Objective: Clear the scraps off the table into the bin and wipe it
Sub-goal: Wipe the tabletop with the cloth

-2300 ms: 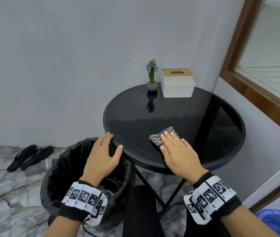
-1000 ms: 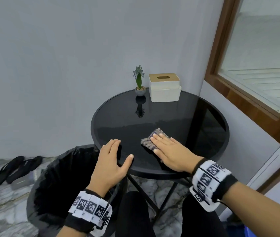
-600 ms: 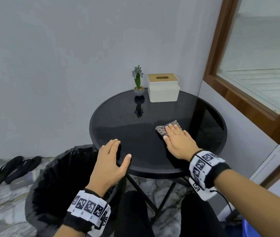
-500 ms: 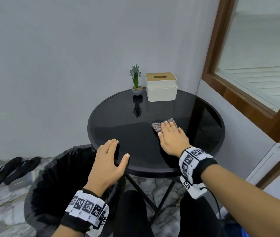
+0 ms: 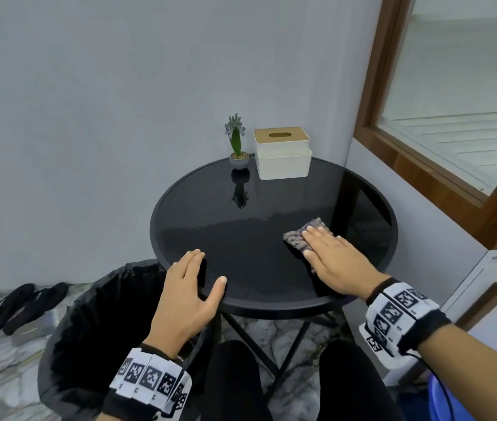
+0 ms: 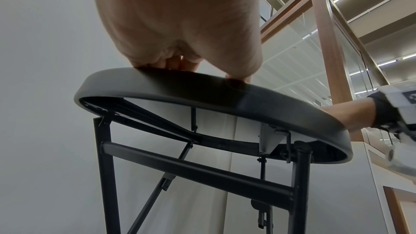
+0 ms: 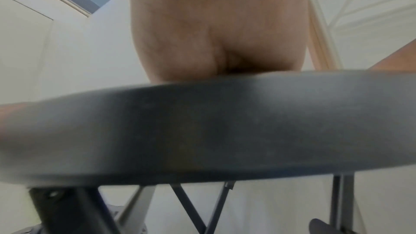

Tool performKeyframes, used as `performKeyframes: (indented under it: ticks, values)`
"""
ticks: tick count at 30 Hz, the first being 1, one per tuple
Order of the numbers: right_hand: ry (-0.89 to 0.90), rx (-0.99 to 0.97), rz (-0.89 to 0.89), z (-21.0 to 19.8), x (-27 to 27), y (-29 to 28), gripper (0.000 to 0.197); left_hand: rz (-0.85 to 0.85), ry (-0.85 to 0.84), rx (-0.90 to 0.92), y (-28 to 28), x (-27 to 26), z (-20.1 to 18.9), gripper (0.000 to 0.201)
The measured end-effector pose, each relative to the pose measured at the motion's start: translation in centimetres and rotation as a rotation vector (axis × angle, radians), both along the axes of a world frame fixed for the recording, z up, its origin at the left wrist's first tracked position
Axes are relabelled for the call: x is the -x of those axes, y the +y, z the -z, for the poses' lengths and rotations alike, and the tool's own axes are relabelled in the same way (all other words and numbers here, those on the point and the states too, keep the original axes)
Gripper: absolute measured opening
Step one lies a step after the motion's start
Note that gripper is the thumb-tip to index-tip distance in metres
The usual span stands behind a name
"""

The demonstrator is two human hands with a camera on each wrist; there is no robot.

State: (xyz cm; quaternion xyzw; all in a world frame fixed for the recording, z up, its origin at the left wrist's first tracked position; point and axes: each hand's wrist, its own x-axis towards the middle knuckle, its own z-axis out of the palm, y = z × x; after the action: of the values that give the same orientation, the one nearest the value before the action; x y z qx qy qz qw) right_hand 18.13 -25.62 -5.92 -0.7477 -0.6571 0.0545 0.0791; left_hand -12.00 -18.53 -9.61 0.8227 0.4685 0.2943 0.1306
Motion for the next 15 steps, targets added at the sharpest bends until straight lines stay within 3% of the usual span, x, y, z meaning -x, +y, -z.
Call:
performKeyframes:
  ticks: [8, 15]
  values:
    - [0.033, 0.006, 0.145, 0.2, -0.7, 4.4, 0.057, 0.01, 0.059, -0.066, -0.1, -1.0, -0.4, 0.072]
    - [0.03, -0.024, 0.0, 0.6, 0.9, 2.5, 0.054, 0.075, 0.095, -0.075, -0.8, -4.7, -1.6, 0.072]
